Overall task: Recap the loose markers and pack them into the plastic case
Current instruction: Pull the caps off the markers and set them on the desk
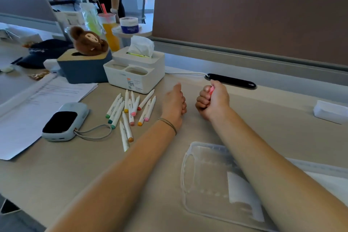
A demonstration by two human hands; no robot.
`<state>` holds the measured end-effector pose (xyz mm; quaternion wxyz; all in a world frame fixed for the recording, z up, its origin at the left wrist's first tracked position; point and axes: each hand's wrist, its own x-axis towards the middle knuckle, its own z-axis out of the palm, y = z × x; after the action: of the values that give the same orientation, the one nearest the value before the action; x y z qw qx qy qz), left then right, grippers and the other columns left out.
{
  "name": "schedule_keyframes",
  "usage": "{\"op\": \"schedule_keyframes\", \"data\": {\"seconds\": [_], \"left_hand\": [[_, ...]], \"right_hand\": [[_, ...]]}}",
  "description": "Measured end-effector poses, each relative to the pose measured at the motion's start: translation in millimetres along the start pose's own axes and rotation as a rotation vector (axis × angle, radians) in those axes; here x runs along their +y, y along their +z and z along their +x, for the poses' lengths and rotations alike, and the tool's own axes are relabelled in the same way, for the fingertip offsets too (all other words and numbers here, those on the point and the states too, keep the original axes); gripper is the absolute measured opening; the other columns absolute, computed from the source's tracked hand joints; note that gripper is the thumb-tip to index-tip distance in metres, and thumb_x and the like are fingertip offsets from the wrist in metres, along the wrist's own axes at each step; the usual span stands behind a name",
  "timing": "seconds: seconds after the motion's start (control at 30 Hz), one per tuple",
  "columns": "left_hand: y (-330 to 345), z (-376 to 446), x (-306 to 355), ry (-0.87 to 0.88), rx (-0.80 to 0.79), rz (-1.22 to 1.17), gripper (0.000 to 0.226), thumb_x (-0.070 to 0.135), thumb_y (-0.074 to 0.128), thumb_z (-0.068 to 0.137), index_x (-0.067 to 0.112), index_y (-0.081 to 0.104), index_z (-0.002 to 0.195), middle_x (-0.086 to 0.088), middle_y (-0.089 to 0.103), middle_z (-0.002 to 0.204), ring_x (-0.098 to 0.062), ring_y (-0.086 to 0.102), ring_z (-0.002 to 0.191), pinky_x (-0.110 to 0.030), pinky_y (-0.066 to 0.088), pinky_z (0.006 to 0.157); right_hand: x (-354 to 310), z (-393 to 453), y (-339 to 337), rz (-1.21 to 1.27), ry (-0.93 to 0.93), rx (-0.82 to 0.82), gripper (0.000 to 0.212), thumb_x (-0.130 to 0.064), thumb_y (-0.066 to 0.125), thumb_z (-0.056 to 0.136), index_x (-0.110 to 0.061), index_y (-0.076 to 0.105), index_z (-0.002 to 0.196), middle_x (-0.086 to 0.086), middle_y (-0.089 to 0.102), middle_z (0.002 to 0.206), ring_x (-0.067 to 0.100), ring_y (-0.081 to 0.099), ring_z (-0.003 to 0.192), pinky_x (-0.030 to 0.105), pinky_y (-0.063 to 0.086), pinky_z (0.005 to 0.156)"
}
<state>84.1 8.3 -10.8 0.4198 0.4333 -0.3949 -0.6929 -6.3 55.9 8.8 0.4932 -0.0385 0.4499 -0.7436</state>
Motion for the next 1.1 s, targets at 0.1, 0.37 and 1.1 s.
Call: {"op": "schedule_keyframes", "data": {"seconds": [0.1,0.37,1.1], "left_hand": [[-16,9,3,0.143,0.08,0.06,0.044,0.032,0.048,0.102,0.018,0.038,0.061,-0.002,0.034,0.054,-0.014,0.028,0.043,-0.022,0.024,0.042],[-36,42,0,0.422,0.258,0.286,0.056,0.04,0.046,0.102,0.007,0.048,0.057,-0.007,0.052,0.054,-0.02,0.05,0.055,-0.033,0.04,0.058],[-33,40,1,0.411,0.254,0.241,0.031,0.026,0.036,0.106,0.016,0.065,0.097,0.009,0.064,0.073,0.004,0.059,0.071,-0.025,0.046,0.075]], "right_hand": [[21,8,23,-0.096,-0.053,0.051,0.043,-0.03,0.042,0.098,-0.018,0.039,0.057,-0.002,0.026,0.044,0.014,0.02,0.034,0.017,0.015,0.038],[55,33,58,-0.321,-0.252,0.134,0.042,-0.02,0.047,0.093,-0.013,0.045,0.052,0.007,0.045,0.046,0.019,0.038,0.036,0.02,0.029,0.04],[71,60,60,-0.272,-0.401,0.017,0.056,-0.024,0.04,0.101,0.001,0.073,0.065,0.024,0.074,0.076,0.03,0.072,0.077,0.04,0.059,0.082]]}}
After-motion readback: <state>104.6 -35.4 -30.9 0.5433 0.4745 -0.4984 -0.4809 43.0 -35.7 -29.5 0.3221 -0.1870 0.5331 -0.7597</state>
